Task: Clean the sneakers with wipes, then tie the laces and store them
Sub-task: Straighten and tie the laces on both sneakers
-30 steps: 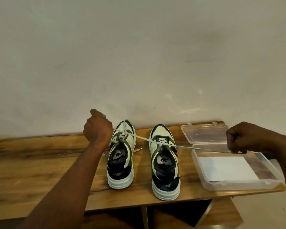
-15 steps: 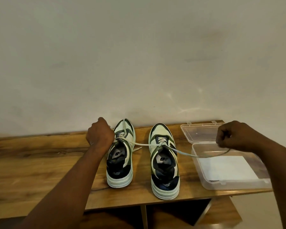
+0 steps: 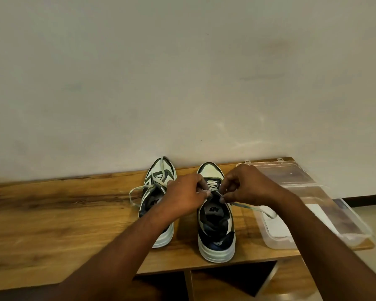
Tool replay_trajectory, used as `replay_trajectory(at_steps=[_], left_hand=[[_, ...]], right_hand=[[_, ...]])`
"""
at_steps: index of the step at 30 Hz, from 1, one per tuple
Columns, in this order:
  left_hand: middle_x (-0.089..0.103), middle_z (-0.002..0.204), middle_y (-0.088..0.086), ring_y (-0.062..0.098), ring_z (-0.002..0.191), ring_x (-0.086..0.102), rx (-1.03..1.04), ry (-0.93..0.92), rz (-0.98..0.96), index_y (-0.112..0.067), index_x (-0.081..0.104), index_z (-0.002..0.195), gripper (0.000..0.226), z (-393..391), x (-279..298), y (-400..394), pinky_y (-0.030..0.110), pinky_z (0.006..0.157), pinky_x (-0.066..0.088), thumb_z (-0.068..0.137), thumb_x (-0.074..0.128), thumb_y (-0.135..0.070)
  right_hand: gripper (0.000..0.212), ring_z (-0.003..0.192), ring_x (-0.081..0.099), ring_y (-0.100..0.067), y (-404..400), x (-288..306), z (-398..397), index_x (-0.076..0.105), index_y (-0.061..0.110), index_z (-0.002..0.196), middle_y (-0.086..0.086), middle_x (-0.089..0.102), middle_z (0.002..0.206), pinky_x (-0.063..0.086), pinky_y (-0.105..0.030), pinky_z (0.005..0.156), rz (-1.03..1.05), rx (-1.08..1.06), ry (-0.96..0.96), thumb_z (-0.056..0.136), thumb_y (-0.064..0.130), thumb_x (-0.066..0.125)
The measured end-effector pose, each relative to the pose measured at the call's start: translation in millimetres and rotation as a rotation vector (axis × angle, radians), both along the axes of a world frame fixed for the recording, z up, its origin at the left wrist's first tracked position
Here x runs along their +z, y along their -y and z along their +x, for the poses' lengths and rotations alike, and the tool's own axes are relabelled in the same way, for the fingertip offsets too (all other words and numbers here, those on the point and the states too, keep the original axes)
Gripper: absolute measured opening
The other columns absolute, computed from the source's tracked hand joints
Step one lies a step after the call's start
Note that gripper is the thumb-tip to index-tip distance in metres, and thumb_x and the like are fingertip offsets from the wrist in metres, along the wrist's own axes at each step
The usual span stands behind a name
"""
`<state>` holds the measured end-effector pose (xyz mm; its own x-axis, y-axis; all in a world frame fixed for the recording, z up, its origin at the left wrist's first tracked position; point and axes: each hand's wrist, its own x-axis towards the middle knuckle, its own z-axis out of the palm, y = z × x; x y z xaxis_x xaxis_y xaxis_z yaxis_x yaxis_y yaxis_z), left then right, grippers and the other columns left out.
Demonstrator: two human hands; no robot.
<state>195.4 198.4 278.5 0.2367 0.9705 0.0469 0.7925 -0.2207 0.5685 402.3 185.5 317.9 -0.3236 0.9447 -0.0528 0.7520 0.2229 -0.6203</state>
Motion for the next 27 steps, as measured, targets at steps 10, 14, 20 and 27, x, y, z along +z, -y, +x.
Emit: replay_trajectory(at_steps=[10, 14, 20, 27], left_hand=[[0.069, 0.073, -0.011, 0.005, 0.068, 0.061, 0.043, 0.16, -0.091, -0.014, 0.079, 0.088, 0.015, -2, 0, -7, 0.026, 0.07, 0.049, 0.089, 0.081, -0.029], [0.071, 0.075, -0.006, 0.009, 0.071, 0.063, 0.02, 0.106, -0.131, -0.015, 0.078, 0.083, 0.017, -14, 6, -16, 0.034, 0.079, 0.054, 0.09, 0.08, -0.029], [0.074, 0.091, -0.001, 0.016, 0.09, 0.067, 0.008, -0.083, -0.13, -0.009, 0.078, 0.093, 0.021, -11, 9, -10, 0.028, 0.083, 0.05, 0.093, 0.076, -0.029], [0.07, 0.082, -0.007, 0.011, 0.082, 0.062, -0.01, -0.061, -0.176, -0.014, 0.078, 0.089, 0.019, -14, 14, -8, 0.027, 0.075, 0.044, 0.094, 0.075, -0.032]], right_hand=[[0.014, 0.071, 0.063, -0.005, -1, -4, 6, 0.082, 0.032, 0.085, 0.018, 0.065, 0.074, 0.053, -0.031, 0.061, 0.286, 0.016, 0.199, 0.078, 0.021, 0.083], [0.016, 0.083, 0.057, -0.008, 1, -3, 15, 0.078, 0.033, 0.086, 0.015, 0.06, 0.088, 0.042, -0.027, 0.064, 0.405, 0.029, 0.371, 0.076, 0.021, 0.079], [0.012, 0.082, 0.06, -0.011, 4, -12, 9, 0.08, 0.029, 0.083, 0.014, 0.06, 0.081, 0.04, -0.026, 0.062, 0.319, 0.034, 0.383, 0.074, 0.022, 0.082], [0.019, 0.07, 0.067, -0.004, -2, -19, 16, 0.081, 0.03, 0.089, 0.013, 0.072, 0.076, 0.058, -0.031, 0.065, 0.145, -0.008, 0.2, 0.074, 0.019, 0.084]])
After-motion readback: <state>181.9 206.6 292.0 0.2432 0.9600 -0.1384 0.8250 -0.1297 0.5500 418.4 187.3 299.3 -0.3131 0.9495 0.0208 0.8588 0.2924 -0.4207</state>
